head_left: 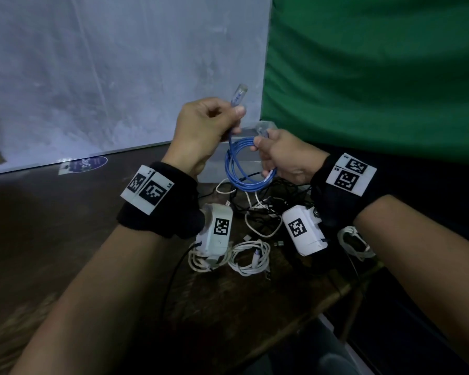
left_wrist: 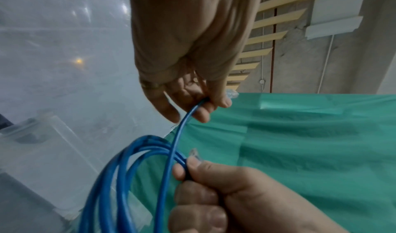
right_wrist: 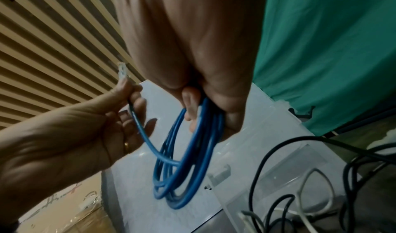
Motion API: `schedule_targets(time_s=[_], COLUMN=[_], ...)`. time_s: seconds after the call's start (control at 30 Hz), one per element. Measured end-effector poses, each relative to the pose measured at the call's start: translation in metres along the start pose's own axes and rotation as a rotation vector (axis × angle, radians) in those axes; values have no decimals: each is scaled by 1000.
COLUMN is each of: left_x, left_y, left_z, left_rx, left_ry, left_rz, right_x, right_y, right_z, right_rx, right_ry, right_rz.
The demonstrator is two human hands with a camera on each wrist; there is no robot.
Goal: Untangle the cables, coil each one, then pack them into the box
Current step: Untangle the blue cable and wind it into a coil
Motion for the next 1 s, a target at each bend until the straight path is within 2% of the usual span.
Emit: schedule_targets(time_s=[0.07, 0.17, 0.33, 0.47, 0.57, 0.77, 1.0], left_x=[1, -3, -14, -14, -9, 0, -8], left_y=[1, -4, -14, -22, -23, -18, -24], left_z=[2, 2, -1, 2, 3, 4, 4], left_rx=[-37, -106, -320, -428, -419, -377, -357], left_ry=[-20, 1, -1, -74, -154, -233, -292], left_rz=[37, -44, -106, -216, -244, -56, -189], right_x=[3, -2, -16, -17, -14, -7, -9], right_y=[0, -5, -13, -14, -15, -13, -12], right_z=[0, 0, 2, 1, 2, 2, 3], right_rx=[-1, -21, -42, -65, -79, -71, -71], right_ry=[-29, -25, 1, -9, -11, 24, 47], right_rz=[-12, -83, -201, -211, -166, -93, -137])
Point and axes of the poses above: each hand's wrist, its own z-axis away from the middle knuckle, its own x-axis out of the palm, y = z × x, the point moved 3 cm from there along -z, towards the middle knuckle, and after that the axes turned 9 degrees about -y, right-handed, at the moved point
